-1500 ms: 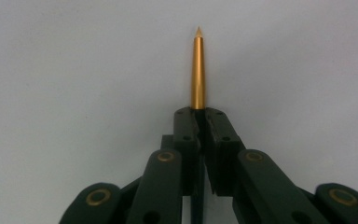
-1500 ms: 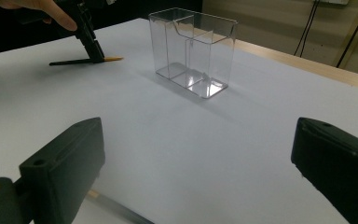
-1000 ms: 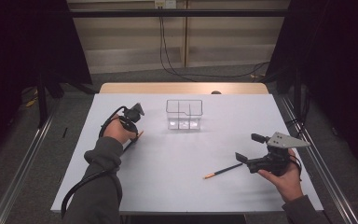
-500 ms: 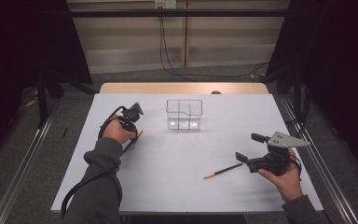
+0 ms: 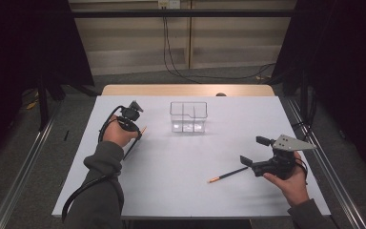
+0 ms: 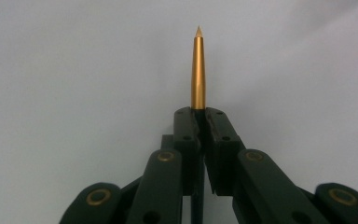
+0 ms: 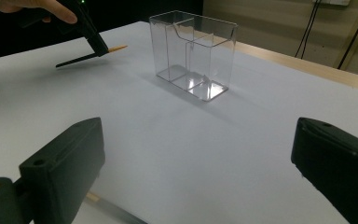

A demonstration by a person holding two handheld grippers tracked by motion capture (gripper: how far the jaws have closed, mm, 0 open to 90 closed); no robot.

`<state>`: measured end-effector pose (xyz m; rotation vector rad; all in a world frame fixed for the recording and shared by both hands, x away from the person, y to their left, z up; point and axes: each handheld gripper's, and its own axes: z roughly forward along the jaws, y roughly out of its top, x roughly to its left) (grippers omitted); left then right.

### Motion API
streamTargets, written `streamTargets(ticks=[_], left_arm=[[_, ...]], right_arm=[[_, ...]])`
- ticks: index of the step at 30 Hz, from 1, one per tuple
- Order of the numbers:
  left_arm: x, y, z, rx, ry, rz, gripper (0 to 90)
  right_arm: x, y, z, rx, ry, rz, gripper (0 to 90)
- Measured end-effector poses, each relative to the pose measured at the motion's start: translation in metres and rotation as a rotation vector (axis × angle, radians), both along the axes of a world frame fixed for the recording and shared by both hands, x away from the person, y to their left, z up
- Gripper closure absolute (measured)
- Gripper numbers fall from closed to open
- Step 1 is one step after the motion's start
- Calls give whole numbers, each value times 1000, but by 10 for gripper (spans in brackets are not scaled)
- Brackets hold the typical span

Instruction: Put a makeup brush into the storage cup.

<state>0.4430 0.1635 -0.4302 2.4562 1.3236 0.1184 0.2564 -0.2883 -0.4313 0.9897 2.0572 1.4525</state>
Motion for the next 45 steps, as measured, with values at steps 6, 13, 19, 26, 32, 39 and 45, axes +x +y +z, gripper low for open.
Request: streamTargets(ticks=[6, 13, 19, 26, 32, 39, 45], left_arm=[[-1, -1, 9, -51, -57, 9, 840], [-4, -1, 18, -121, -145, 28, 840], [-6, -1, 24, -160, -194, 36, 840], [-10, -1, 27, -233, -266, 75, 839], [-14, 4, 31, -291, -326, 84, 840], [-20, 4, 33, -352, -392, 105, 839], [-24, 7, 35, -399, -474, 138, 839]], right_arm=[[0, 0, 0, 0, -1, 0, 21], [0, 0, 0, -1, -2, 2, 21], [0, 0, 0, -1, 0, 2, 21], [0, 0, 0, -1, 1, 1, 21], [0, 0, 0, -4, -3, 1, 21], [0, 0, 0, -3, -1, 5, 21], [0, 0, 0, -1, -1, 2, 21]])
